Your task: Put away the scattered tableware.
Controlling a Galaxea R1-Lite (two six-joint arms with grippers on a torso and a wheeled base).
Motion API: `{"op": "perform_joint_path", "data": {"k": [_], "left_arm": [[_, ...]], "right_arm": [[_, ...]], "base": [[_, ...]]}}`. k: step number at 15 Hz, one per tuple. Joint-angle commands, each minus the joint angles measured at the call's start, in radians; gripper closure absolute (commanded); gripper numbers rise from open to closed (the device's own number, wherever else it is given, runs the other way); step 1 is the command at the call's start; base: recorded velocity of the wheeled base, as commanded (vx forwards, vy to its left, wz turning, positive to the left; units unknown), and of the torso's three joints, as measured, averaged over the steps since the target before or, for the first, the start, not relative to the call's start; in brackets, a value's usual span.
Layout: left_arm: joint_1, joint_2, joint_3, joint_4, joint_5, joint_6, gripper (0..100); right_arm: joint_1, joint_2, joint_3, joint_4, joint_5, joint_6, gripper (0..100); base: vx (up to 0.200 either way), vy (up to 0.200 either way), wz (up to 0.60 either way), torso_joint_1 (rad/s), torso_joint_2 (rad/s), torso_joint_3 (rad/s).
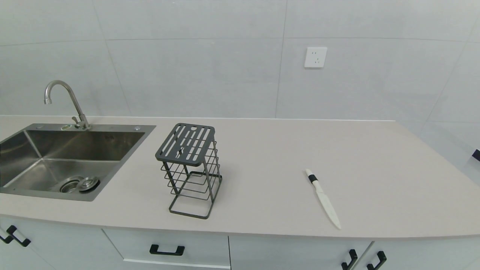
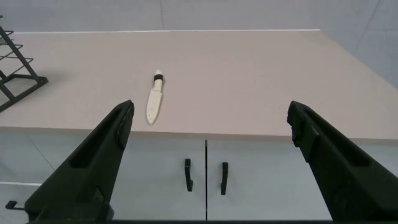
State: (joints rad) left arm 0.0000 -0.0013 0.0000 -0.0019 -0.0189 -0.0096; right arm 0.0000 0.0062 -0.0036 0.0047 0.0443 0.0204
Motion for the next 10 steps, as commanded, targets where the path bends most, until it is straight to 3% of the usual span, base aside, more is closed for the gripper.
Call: {"op": "perform_joint_path", "data": {"k": [1,6,10], "left_arm": [[0.000,0.001,0.000,-0.001,0.002,-0.006,0],[0.000,0.001,0.000,-0.001,0.011,-0.009,0],[0.000,0.001,0.000,-0.001,0.011,-0.010,0]], "right_arm": [[0.000,0.001,0.001,0.000,0.000,0.000,0],[0.002,0.001,0.001,0.001,0.000,0.001,0],[0.000,0.001,0.001,0.001,0.000,0.001,0]], "base": [[0.000,0.000,0.00,0.090,-0.16,-0.071],[0.000,0.000,0.00,0.008,-0.02,-0.008],[0.000,0.000,0.00,0.199,0.00,0.187]]}}
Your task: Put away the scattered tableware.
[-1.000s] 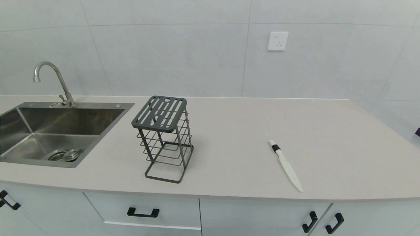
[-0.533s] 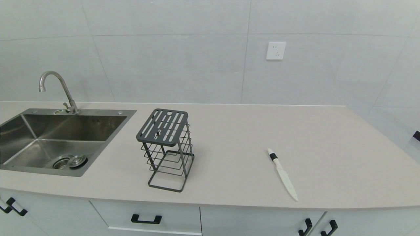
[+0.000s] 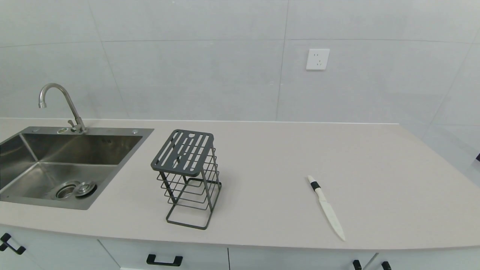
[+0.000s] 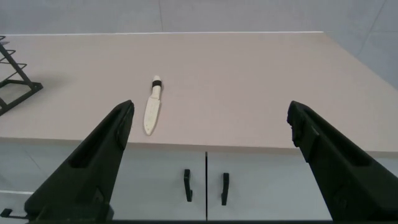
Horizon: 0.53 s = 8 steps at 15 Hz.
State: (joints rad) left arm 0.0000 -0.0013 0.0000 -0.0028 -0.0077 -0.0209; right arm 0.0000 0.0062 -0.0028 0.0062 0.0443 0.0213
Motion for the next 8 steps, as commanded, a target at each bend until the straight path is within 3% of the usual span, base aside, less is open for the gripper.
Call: {"op": "perform_joint_path", "data": {"k": [1,4,8], "left_arm": [[0.000,0.001,0.000,0.000,0.000,-0.002,0],[0.000,0.001,0.000,0.000,0.000,-0.002,0],[0.000,0.001,0.000,0.000,0.000,-0.002,0]], "right_arm": [[0.000,0.001,0.000,0.000,0.000,0.000,0],[0.000,0.001,0.000,0.000,0.000,0.000,0],[0.000,0.001,0.000,0.000,0.000,0.000,0]], "base": [[0.000,0.000,0.00,0.300,-0.03,0.271],[0.000,0.000,0.00,0.308,-0.04,0.261],[0.000,0.000,0.00,0.080,-0.01,0.065]]}}
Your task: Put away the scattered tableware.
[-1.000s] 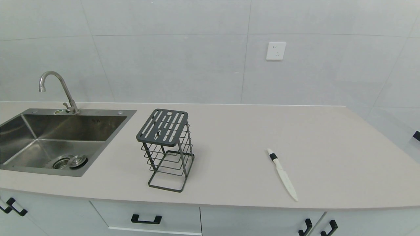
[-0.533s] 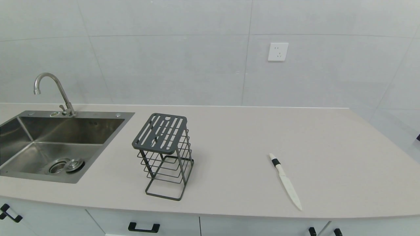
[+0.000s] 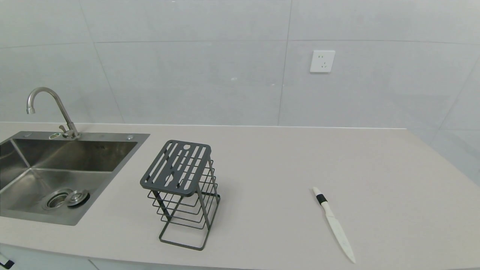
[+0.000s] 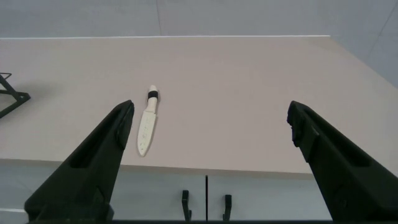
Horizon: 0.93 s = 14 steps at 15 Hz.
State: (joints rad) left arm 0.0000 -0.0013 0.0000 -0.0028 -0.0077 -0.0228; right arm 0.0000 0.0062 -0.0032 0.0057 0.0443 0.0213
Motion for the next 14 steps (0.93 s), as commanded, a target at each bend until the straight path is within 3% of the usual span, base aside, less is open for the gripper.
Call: {"op": "perform_joint_path", "data": {"k": [1,6,14], "left_arm": [[0.000,0.001,0.000,0.000,0.000,0.000,0],[0.000,0.001,0.000,0.000,0.000,0.000,0],[0.000,0.001,0.000,-0.002,0.002,-0.002,0]], "right_arm": [[0.000,0.000,0.000,0.000,0.000,0.000,0],[0.002,0.001,0.000,-0.001,0.000,0.000,0],[0.002,0.001,0.000,0.000,-0.001,0.000,0]], "base": [[0.000,0.000,0.00,0.000,0.00,0.000],[0.000,0.000,0.00,0.110,-0.23,-0.123],[0.000,0.000,0.00,0.003,-0.01,-0.005]]}}
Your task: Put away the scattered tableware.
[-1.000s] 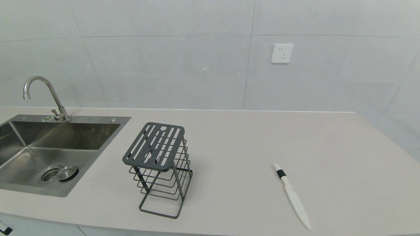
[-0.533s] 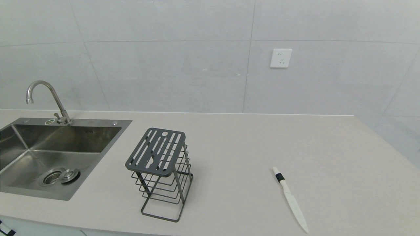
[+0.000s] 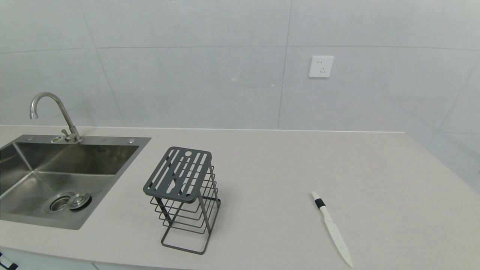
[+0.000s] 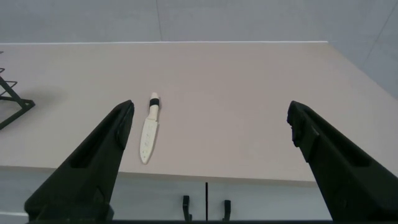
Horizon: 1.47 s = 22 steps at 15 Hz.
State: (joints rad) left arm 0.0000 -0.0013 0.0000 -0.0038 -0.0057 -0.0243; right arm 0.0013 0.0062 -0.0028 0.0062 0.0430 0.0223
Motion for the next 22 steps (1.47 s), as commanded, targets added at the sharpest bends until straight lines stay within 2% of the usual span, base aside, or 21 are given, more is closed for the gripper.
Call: {"op": "perform_joint_path", "data": {"k": [1,8,9,10,11,12,13,15,16,17,19,22], "left_arm": [[0.000,0.001,0.000,-0.001,0.000,0.000,0],[0.000,0.001,0.000,0.001,-0.002,0.000,0],[0.000,0.001,0.000,0.001,-0.002,0.001,0],[0.000,0.001,0.000,0.001,-0.002,0.003,0],[0.000,0.001,0.000,0.001,-0.002,0.003,0],[0.000,0.001,0.000,0.001,-0.002,0.003,0],[0.000,0.001,0.000,0.001,0.000,0.001,0],[0.000,0.001,0.000,0.001,0.000,-0.002,0],[0.000,0.001,0.000,0.001,0.000,0.000,0],[0.000,0.001,0.000,-0.001,0.000,-0.002,0],[0.000,0.001,0.000,-0.001,0.000,-0.003,0],[0.000,0.001,0.000,-0.001,0.000,-0.002,0]], "right_arm": [[0.000,0.001,0.000,0.000,0.000,0.001,0],[0.000,0.001,0.000,0.000,0.005,-0.016,0],[-0.001,0.001,-0.017,-0.046,0.005,0.016,0],[-0.009,0.012,-0.094,-0.161,0.006,0.067,0],[-0.021,0.113,-0.289,-0.261,0.054,0.077,0],[-0.021,0.113,-0.289,-0.261,0.054,0.077,0],[-0.029,0.159,-0.359,-0.163,0.175,0.073,0],[-0.017,0.233,-0.310,-0.025,0.278,0.045,0],[-0.010,0.264,-0.299,-0.009,0.308,0.041,0],[0.011,0.399,-0.278,0.005,0.368,0.034,0],[0.086,0.621,-0.309,-0.002,0.376,-0.038,0],[0.183,0.827,-0.381,-0.002,0.364,-0.154,0]], "base": [[0.000,0.000,0.00,0.000,0.00,0.000],[0.000,0.000,0.00,0.000,0.00,0.000],[0.000,0.000,0.00,0.000,0.00,0.000],[0.000,0.000,0.00,0.000,0.00,0.000],[0.000,0.000,0.00,0.000,0.00,0.000],[0.000,0.000,0.00,0.000,0.00,0.000],[0.000,0.000,0.00,0.000,0.00,0.000],[0.000,0.000,0.00,0.000,0.00,0.000],[0.000,0.000,0.00,0.000,0.00,0.000],[0.000,0.000,0.00,0.000,0.00,0.000],[0.000,0.000,0.00,0.000,0.00,0.000],[0.000,0.000,0.00,0.000,0.00,0.000]]}}
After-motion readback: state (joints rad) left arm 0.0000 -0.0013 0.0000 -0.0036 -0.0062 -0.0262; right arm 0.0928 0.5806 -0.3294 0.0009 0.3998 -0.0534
